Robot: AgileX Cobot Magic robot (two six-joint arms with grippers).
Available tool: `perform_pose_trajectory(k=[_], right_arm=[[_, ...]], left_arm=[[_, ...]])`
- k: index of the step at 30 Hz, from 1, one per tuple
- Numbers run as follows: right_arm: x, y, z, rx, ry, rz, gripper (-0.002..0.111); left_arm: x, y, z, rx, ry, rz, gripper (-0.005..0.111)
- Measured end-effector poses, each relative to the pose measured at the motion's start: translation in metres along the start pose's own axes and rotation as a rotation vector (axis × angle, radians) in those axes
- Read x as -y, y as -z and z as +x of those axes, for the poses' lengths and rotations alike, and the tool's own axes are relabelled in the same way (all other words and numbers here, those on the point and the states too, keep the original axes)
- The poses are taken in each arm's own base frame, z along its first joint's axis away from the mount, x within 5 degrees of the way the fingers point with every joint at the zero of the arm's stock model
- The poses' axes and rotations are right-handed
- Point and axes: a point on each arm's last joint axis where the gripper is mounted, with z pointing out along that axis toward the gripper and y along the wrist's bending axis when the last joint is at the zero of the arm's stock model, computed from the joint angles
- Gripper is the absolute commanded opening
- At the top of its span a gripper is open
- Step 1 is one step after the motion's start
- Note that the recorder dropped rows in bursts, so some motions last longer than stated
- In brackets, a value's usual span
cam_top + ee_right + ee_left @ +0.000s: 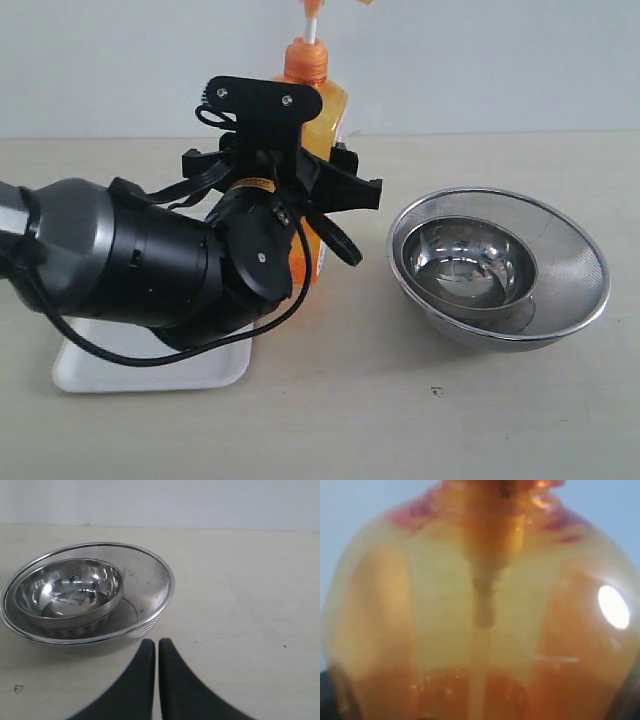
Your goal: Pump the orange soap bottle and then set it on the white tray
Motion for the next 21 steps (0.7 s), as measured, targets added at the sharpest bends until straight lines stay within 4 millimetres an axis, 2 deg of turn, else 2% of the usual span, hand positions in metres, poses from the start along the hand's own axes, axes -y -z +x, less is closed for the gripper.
perform_pose_trajectory(k=[7,15,21], right_arm=[[0.000,0.000,0.000,0.000,0.000,0.000,0.000],[0.000,0.000,0.000,0.000,0.000,0.000,0.000],[0.000,0.000,0.000,0.000,0.000,0.000,0.000]], left_arm=[[0.010,-0.012,0.005,-0.022,-0.072,-0.075,0.005],[0.039,-0.011,0.019,-0.014,-0.144,-0.083,0.005],[0.045,-0.011,0.024,-0.020,-0.167,-0.077,0.005]])
